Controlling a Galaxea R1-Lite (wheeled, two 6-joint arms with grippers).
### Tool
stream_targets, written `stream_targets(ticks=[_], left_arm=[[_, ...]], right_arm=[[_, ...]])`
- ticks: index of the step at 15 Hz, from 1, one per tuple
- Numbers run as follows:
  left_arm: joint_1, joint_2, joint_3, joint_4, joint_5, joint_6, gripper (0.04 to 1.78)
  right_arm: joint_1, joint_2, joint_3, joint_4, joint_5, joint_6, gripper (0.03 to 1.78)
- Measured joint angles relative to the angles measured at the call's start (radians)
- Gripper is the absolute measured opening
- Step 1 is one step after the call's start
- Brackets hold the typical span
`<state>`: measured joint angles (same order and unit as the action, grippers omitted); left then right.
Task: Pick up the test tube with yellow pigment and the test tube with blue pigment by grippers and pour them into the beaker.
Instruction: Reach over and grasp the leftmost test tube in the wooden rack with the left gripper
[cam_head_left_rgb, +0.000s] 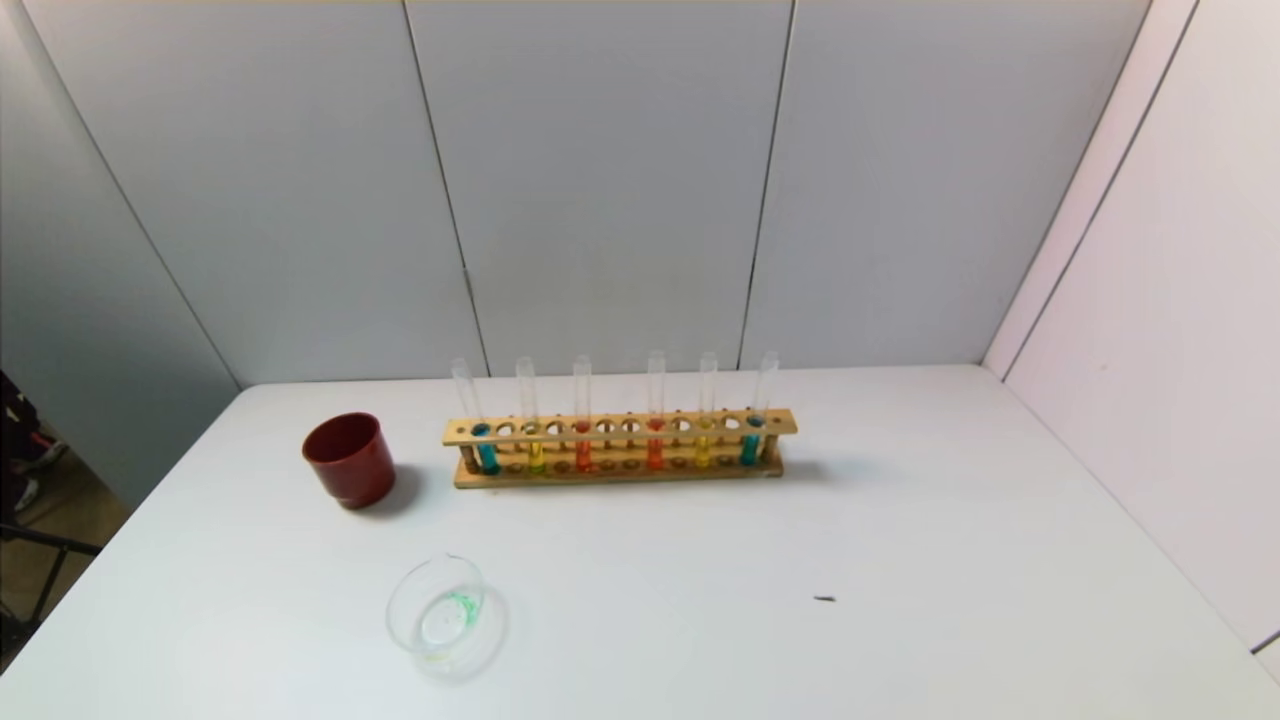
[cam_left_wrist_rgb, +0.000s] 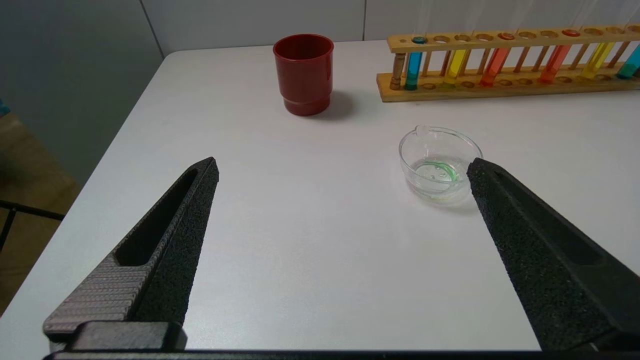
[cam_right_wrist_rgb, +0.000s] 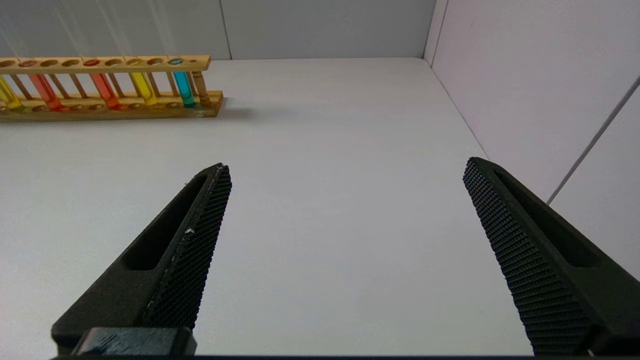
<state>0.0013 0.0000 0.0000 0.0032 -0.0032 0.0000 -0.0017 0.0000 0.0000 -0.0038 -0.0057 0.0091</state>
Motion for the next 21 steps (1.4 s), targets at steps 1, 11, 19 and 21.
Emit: stream_targets(ticks=[1,11,19,21], left_arm=[[0.000,0.000,0.000,0.000,0.000,0.000,1.75],[0.000,0.000,0.000,0.000,0.000,0.000,1.75],[0.000,0.005,-0.021,0.021,-0.012,0.040,1.75],[0.000,0.057,-0.094,0.055,-0.046,0.046,1.75]], right_arm=[[0.000,0.000,0.000,0.000,0.000,0.000,1.70],[0.000,0.000,0.000,0.000,0.000,0.000,1.70],[0.000,0.000,0.000,0.000,0.000,0.000,1.70],[0.000,0.000,0.000,0.000,0.000,0.000,1.70]])
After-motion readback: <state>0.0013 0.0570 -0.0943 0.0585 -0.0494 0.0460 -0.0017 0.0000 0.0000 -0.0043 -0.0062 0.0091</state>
